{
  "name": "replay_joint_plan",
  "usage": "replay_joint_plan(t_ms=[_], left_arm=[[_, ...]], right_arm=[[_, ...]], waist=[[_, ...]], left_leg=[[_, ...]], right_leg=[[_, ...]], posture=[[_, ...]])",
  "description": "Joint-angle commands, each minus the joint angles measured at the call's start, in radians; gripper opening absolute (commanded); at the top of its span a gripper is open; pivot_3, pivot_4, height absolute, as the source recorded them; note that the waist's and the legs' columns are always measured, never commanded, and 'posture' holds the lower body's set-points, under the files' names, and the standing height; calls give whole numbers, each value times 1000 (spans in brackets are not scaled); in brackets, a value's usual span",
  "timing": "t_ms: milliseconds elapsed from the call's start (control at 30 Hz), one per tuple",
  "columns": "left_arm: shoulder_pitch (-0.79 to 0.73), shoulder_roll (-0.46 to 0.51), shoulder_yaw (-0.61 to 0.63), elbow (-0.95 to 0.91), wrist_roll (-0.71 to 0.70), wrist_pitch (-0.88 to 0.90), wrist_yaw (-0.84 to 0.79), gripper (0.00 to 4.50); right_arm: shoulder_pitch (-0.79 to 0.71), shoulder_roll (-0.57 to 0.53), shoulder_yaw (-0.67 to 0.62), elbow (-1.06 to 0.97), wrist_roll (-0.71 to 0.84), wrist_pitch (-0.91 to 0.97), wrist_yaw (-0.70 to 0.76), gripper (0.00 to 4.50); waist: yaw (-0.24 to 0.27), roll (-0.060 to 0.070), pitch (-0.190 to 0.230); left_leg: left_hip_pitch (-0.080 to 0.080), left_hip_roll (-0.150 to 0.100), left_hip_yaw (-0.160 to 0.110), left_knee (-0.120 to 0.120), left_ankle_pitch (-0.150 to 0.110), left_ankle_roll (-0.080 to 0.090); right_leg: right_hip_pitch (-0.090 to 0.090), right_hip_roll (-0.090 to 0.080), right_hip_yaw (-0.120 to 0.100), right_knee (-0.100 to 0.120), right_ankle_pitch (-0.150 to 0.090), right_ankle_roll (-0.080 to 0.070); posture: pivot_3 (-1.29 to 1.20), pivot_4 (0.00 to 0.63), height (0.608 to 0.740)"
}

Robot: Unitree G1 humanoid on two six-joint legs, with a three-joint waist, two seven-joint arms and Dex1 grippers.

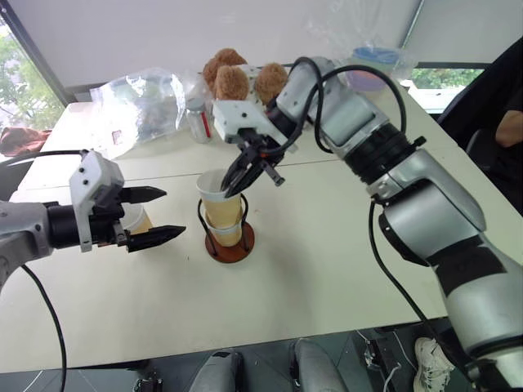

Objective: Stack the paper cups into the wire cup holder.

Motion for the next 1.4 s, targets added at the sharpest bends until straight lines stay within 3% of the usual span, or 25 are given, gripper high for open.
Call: replay_joint_plan(t_ms=[33, 233, 467, 600, 733, 900, 1333, 1400], left_arm=[[-6, 6, 18, 4, 10, -21, -10, 4500], [18, 61, 49, 54, 87, -63, -56, 4500], [182, 282, 87, 173, 344, -267, -285, 4500], [146, 319, 91, 238, 371, -322, -347, 4500], [108, 314, 57, 278, 395, -361, -359, 4500], [-17, 282, -120, 367, 462, -471, -350, 4500], [-228, 158, -383, 549, 597, -610, -411, 4500], [-245, 149, -424, 580, 655, -668, -409, 3995]], right_arm=[[-11, 1, -36, -36, 26, 14, 1, 2152], [22, -63, -171, -129, 89, 127, 1, 2152], [344, -258, -470, -594, 427, 537, -30, 2152], [543, -270, -521, -770, 401, 598, -203, 2152], [636, -267, -552, -875, 419, 660, -316, 2152], [671, -239, -596, -904, 427, 698, -440, 2152], [709, -252, -598, -927, 420, 718, -505, 2152], [713, -252, -600, -931, 422, 720, -516, 2218]], waist=[[-1, 0, 0], [3, 0, 0], [17, -1, 0], [20, 0, 0], [24, 1, 1], [30, 0, 0], [29, -1, 0], [28, -1, 0]], left_leg=[[0, 0, 0, 0, 0, 0], [0, 0, 0, 0, 0, 0], [-1, 0, 0, -1, -1, 2], [0, 1, 3, -1, -3, 6], [0, 1, 4, -1, -3, 6], [0, 0, 4, 1, -3, 6], [0, 0, 4, 2, -3, 7], [-1, 0, 4, 2, -3, 7]], right_leg=[[0, 0, 0, 0, 0, 0], [0, 0, 0, 0, 0, 0], [1, -1, -1, -3, 0, 0], [1, -1, 0, -4, 0, 0], [0, -1, 0, -2, 0, -1], [1, -2, 0, -2, 0, -1], [1, -1, -1, -1, 0, 0], [1, -1, -1, -1, 0, 0]], posture=[[0, 150, 740], [0, 150, 740], [0, 150, 740], [0, 150, 740], [0, 150, 740], [0, 150, 740], [0, 150, 740], [0, 150, 740]])
